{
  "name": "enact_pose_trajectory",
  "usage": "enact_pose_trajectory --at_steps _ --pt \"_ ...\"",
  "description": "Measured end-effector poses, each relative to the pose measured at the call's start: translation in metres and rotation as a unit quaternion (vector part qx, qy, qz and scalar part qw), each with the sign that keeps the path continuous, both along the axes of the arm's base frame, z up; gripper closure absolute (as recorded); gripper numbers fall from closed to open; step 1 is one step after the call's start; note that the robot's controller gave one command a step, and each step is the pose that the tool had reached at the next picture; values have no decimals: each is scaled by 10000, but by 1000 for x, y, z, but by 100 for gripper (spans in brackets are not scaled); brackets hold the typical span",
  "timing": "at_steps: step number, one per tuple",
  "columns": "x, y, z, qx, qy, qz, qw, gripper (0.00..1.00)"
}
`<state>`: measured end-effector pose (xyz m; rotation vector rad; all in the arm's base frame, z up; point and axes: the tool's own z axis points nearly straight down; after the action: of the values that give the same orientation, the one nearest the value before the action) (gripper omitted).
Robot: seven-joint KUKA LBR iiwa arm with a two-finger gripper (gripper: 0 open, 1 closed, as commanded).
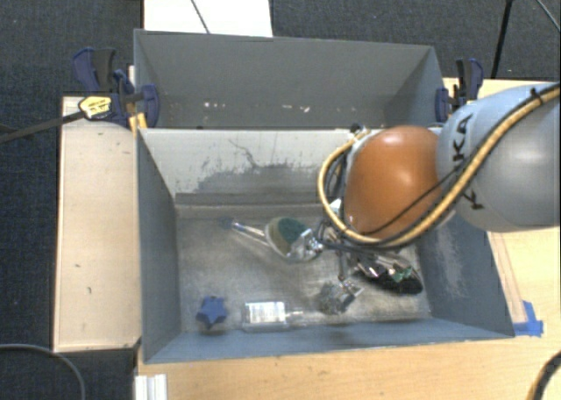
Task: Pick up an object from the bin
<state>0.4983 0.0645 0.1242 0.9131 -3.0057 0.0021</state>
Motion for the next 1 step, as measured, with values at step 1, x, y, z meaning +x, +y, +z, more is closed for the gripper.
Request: enact_pose_trajectory --at_steps 1 --pt "-10 37 46 25 -31 51 10000 0"
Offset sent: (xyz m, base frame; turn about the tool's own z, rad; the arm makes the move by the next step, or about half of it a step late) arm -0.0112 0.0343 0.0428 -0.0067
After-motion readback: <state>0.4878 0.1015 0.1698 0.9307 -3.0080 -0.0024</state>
